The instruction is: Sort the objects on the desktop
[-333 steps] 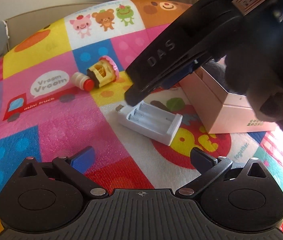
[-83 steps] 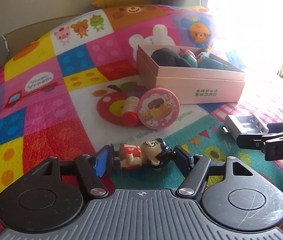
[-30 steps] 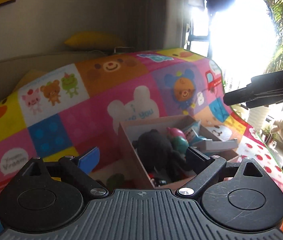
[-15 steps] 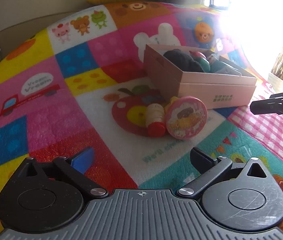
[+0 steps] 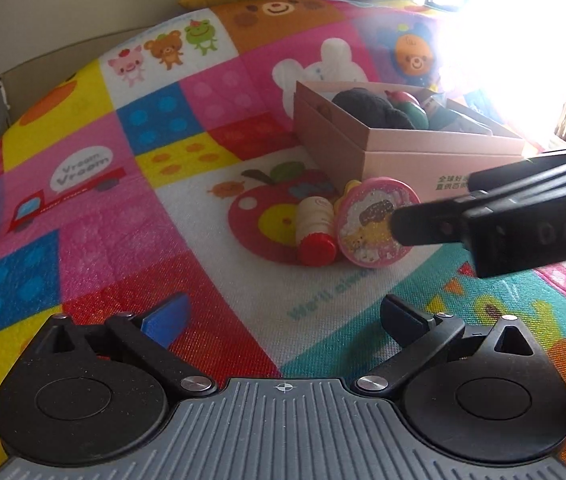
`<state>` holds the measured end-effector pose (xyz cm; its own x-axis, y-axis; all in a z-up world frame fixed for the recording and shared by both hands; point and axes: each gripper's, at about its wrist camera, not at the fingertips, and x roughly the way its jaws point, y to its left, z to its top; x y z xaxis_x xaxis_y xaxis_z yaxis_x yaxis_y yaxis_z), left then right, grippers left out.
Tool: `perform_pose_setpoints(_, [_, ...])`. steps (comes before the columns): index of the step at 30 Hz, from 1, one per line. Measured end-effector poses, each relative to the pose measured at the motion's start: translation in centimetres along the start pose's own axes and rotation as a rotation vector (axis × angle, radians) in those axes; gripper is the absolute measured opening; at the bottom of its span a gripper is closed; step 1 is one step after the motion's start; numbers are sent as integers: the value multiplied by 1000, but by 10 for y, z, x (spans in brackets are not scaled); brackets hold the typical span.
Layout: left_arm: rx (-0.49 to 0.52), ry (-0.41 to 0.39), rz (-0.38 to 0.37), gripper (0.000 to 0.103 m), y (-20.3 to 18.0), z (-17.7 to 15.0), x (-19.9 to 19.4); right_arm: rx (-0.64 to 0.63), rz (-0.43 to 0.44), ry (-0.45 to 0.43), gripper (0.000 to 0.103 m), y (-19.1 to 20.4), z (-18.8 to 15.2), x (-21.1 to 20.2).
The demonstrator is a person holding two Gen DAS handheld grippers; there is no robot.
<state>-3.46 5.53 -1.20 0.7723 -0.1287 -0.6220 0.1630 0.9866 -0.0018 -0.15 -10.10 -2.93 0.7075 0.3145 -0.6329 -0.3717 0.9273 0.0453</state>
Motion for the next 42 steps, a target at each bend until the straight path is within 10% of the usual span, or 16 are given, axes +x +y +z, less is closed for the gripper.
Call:
perform_pose_setpoints(6, [1, -2, 5, 103, -1, 0, -1, -27, 14, 64, 88, 25, 12, 32])
perform_pose_setpoints(8, [-6, -4, 2, 103, 0, 0, -1, -46, 3, 95, 58, 27, 13, 38])
perform_pose_setpoints(21, [-42, -20, -25, 103, 8, -1, -2, 350, 164, 341, 56, -83, -19, -19])
perform_pose_setpoints(27, [-26, -11, -14, 103, 5, 0, -1, 355, 65, 207, 62, -96, -22, -33])
perform_pose_setpoints(32, [3, 1, 9, 103, 0, -1, 0, 308, -77, 25, 86, -98, -29, -55])
perform_pose_setpoints(42, [-7, 2, 27, 103, -1, -1, -1, 102, -122, 23, 90, -73, -66, -69])
